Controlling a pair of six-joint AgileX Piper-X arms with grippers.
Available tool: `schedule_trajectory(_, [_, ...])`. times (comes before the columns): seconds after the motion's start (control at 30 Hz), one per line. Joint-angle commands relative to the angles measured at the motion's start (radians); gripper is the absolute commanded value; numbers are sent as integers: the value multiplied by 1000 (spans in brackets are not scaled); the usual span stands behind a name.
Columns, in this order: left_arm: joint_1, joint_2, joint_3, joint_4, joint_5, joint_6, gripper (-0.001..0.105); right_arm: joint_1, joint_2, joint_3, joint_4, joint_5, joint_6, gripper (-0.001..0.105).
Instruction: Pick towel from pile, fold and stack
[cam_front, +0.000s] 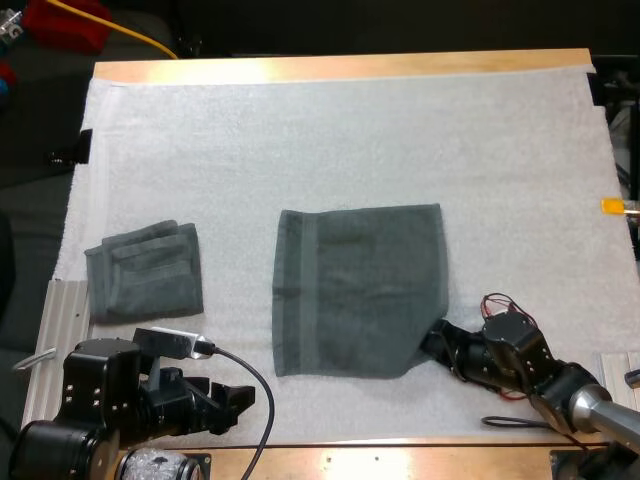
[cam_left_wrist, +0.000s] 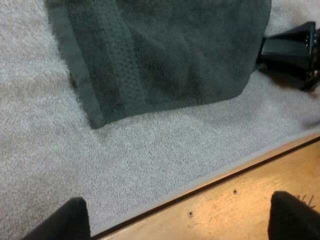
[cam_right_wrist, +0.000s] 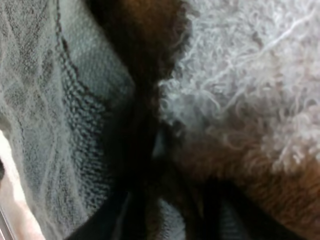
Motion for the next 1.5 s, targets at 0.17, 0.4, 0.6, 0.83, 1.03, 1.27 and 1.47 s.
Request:
schedule_trajectory(0.17, [2,-4,-2,-5,7,2,70,2,26,13,75,-37,-58,1])
schedule_trajectory(0.4, [2,-4,-2,-5,52,2,70,2,-7,11,112,-61,-132,1])
schedule_trajectory(0.6, [2,-4,1,-5,52,4,70,2,-135,-27,356,7,-286,1])
schedule_trajectory(0.83, [2,-2,22,-44,58,2,70,2,-242,-88,589,84,-423,1])
schedule_trajectory(1.03, [2,-2,142,-118,183,-64,70,2,-250,-95,623,101,-448,1])
schedule_trajectory(1.27, [2,-2,293,-252,251,-153,70,2,-250,-95,651,101,-448,1])
schedule_trajectory(1.47, [2,0,345,-387,255,-240,70,2,-250,-95,651,101,-448,1])
